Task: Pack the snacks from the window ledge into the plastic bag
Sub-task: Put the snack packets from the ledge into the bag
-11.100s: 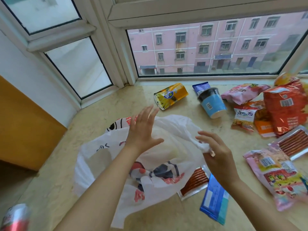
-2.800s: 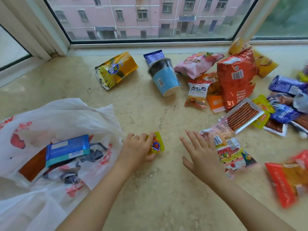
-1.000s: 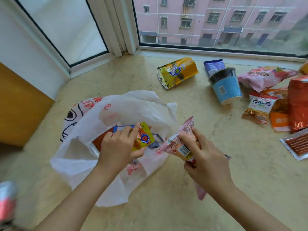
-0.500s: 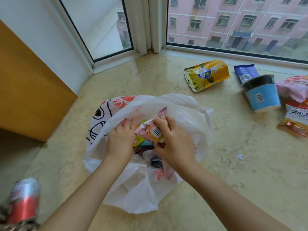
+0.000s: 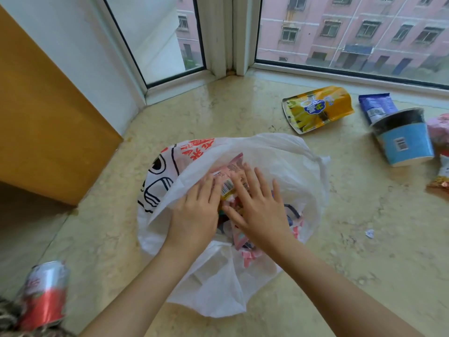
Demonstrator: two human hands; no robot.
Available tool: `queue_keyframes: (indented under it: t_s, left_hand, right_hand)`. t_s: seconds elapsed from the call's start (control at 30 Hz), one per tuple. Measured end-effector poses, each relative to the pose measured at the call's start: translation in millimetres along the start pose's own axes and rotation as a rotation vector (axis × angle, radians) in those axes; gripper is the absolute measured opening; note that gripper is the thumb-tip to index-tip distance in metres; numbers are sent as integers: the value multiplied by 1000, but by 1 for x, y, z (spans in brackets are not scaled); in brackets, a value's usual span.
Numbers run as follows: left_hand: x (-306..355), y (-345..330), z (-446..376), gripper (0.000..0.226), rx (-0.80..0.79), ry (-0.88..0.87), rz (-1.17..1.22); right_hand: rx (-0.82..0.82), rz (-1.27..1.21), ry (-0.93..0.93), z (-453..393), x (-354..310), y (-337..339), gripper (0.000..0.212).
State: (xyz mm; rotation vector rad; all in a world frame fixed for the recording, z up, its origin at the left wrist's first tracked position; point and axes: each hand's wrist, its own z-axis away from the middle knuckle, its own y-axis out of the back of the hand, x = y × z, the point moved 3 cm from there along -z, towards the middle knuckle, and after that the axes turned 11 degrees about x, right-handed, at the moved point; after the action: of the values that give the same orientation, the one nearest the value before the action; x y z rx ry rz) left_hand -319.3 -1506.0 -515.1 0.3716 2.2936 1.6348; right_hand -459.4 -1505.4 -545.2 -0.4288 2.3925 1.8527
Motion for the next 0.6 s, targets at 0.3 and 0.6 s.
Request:
queue_keyframes:
  t_s: [0.3,0.6]
  left_hand:
    - [76,10,-40,51,103,-131,114]
    - [178,1,-111,52,158,-180,161]
  right_hand:
    - [143,21,-20,30,87,59,42]
    - [172,123,-151,55,200,99,46]
